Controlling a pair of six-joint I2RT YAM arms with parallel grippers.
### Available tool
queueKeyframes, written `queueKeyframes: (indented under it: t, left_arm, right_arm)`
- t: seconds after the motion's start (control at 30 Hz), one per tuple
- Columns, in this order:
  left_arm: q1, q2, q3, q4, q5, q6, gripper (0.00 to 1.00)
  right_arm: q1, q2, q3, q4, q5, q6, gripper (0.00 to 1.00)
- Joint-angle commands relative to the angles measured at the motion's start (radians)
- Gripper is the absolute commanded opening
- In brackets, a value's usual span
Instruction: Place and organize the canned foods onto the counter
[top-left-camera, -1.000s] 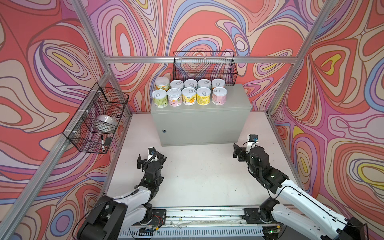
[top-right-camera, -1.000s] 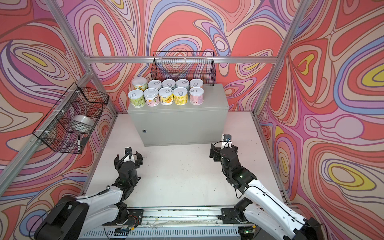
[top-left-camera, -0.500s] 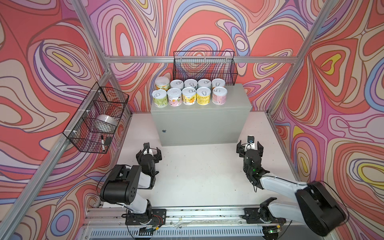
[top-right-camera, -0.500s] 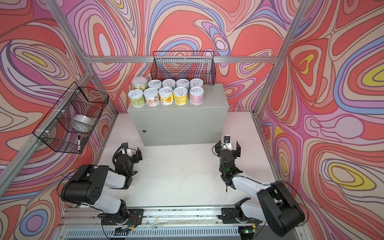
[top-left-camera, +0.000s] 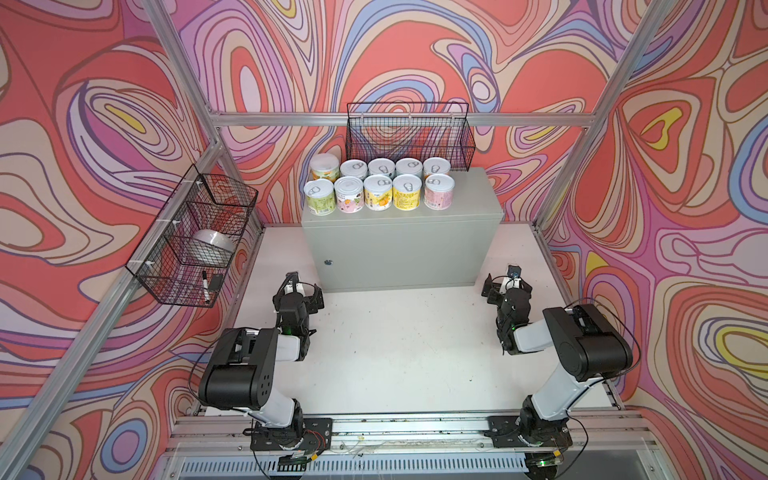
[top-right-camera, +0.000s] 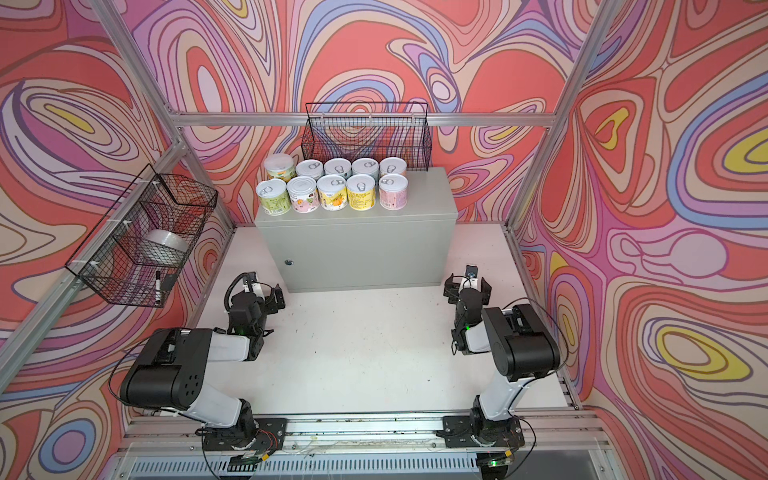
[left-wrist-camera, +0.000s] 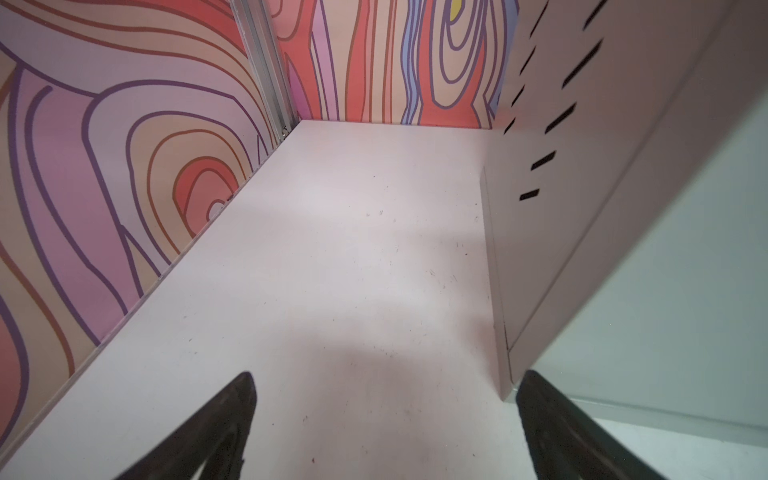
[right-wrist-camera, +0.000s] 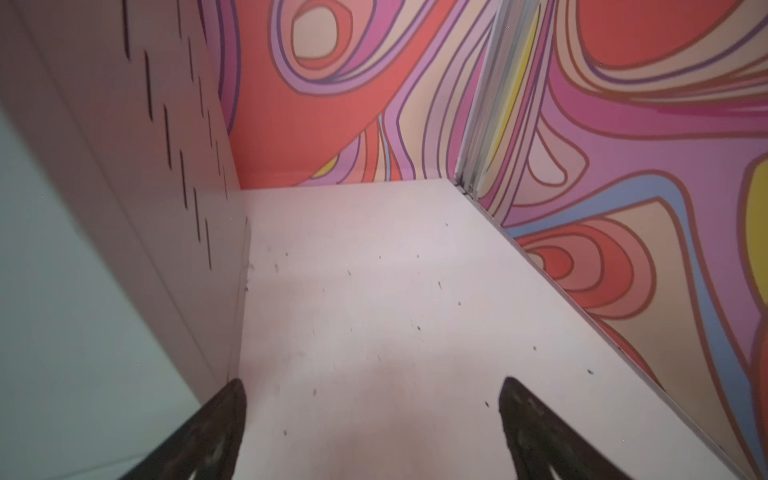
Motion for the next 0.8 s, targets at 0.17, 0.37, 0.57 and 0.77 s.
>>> queueKeyframes:
  t: [0.17,0.37,0.57,0.77]
  left_arm:
    - [0.004,-0.014,-0.004,-0.030,0.024,-0.009,1.00]
    - [0.004,-0.014,-0.008,-0.027,0.029,-0.008,1.00]
    - [0.005,-0.013,-0.006,-0.028,0.029,-0.008,1.00]
    - [0.005,-0.012,-0.001,-0.035,0.033,-0.007,1.00]
  right_arm:
    - [-0.001,0.000,0.010,-0.070,-0.015,0.028,0.98]
    - [-0.002,0.000,0.009,-0.070,-0.015,0.029,0.98]
    - [-0.001,0.000,0.013,-0.076,-0.016,0.030,0.98]
    - [-0.001,0.001,0.019,-0.090,-0.020,0.032,0.98]
